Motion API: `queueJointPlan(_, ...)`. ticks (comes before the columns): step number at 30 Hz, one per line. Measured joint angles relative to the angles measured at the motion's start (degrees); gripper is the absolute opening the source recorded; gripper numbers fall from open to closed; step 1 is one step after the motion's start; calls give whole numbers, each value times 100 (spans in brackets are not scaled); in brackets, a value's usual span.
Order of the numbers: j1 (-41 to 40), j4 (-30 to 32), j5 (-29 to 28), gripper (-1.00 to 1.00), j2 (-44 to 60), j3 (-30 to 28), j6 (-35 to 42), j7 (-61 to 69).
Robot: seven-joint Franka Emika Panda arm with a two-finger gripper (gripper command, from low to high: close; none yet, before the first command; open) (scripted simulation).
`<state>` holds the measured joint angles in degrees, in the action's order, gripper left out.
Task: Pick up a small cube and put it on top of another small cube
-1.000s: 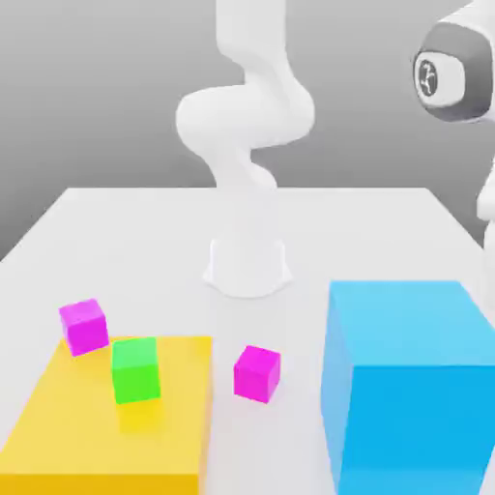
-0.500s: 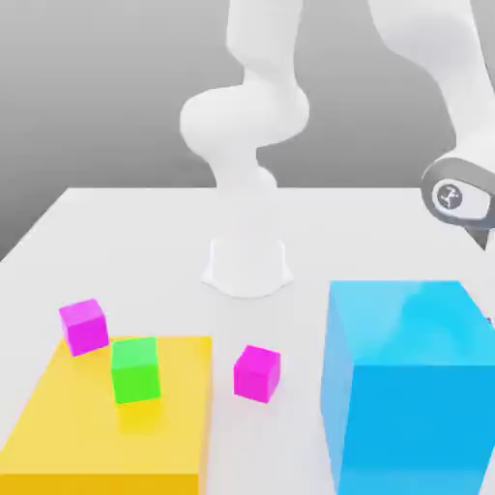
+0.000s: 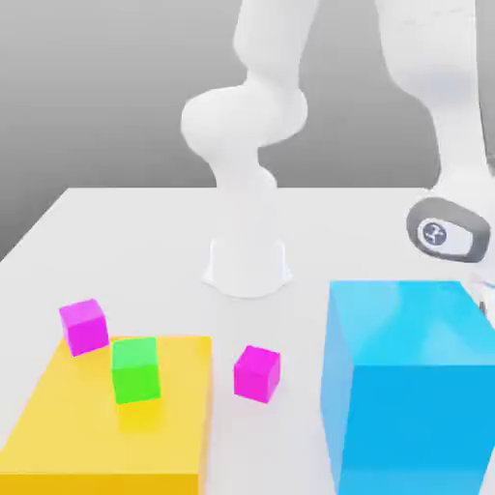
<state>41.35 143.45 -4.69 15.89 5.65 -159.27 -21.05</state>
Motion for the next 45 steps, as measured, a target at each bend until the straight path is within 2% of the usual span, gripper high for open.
queueJointPlan(6, -274, 104, 526, -100, -900, 346, 872, 1339)
queueJointPlan(10, -343, 140, 433, -100, -1546, 358, 1450, 2199)
queueJointPlan(17, -563, 275, -645, -100, -2768, 264, 2321, 3033)
queueJointPlan(25, -2019, 1487, -1886, -100, -4017, -624, 2194, 3159)
queueJointPlan(28, -2527, 1993, -2047, -100, -4276, -1031, 1934, 3136)
queueJointPlan(31, -2729, 2347, -1803, -100, -4222, -1401, 1588, 3079)
queueJointPlan(37, -2606, 2775, -810, -100, -3685, -2085, 859, 2938)
queueJointPlan(45, -2164, 2799, -32, -100, -2293, -2398, -507, 3345)
